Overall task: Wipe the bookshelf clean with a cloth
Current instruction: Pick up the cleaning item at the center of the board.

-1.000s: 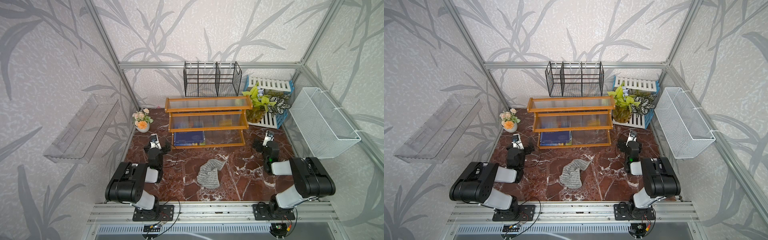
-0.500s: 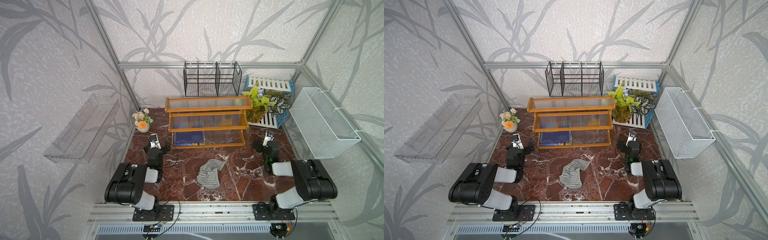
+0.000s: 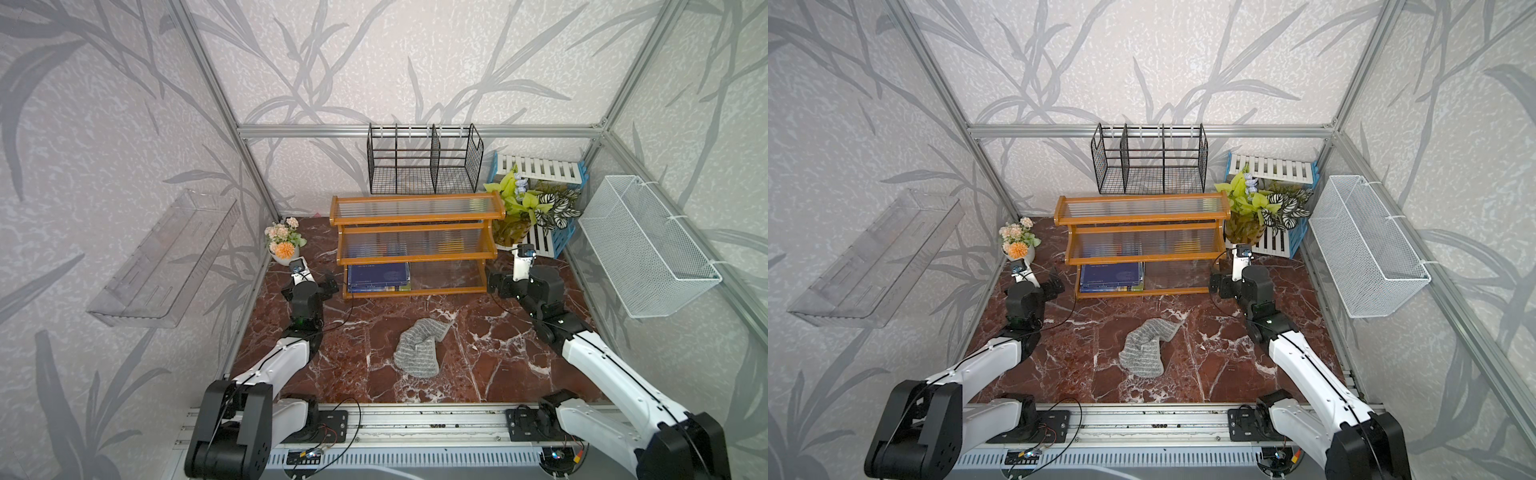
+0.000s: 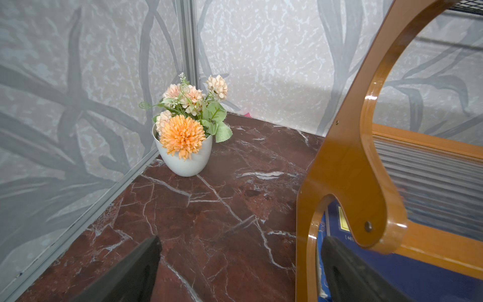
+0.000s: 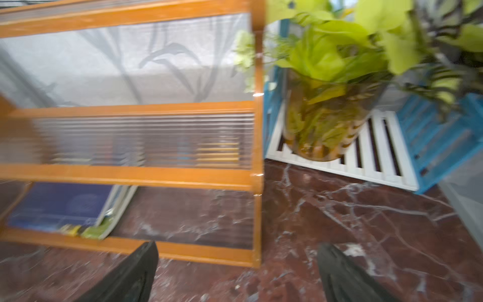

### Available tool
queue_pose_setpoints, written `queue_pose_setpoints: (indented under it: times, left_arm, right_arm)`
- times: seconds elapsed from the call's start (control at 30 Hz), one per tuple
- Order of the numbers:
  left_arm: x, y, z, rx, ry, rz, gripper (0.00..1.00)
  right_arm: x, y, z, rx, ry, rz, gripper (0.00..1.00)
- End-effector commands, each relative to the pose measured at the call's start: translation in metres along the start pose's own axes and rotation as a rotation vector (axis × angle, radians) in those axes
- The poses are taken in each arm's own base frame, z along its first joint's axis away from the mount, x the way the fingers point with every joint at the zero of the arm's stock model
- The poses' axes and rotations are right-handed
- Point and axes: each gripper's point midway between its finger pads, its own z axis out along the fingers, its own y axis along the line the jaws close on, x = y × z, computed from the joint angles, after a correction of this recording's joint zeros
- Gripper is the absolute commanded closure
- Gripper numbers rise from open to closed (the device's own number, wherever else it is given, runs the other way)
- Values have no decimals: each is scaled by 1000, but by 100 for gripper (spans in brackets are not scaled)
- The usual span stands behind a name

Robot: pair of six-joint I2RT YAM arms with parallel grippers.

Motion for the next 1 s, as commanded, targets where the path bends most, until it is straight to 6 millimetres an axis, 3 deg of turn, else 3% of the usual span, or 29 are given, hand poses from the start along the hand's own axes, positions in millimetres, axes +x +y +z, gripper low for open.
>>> queue_pose_setpoints:
  times: [0.0, 0.2, 0.37, 0.6, 0.73, 0.97]
  left_arm:
    - [5, -8, -11, 42, 87, -73, 0]
    - [12, -21, -30, 136, 149, -175, 6]
    - [26, -30, -39, 198, 200, -235, 9]
    - [41, -39, -48, 257, 249, -285, 10]
    - [44, -43, -50, 283, 254, -311, 10]
    - [51, -42, -48, 275, 268, -314, 10]
  right_arm:
    - [50, 49, -24, -227, 228, 50, 0]
    - [80, 133, -58, -525, 301, -29, 1]
    - [114, 177, -63, -638, 377, -103, 1]
    - [153, 204, -42, -645, 476, -133, 1]
    - [181, 229, -40, -670, 560, -209, 0]
    - [231, 238, -35, -618, 689, -320, 5]
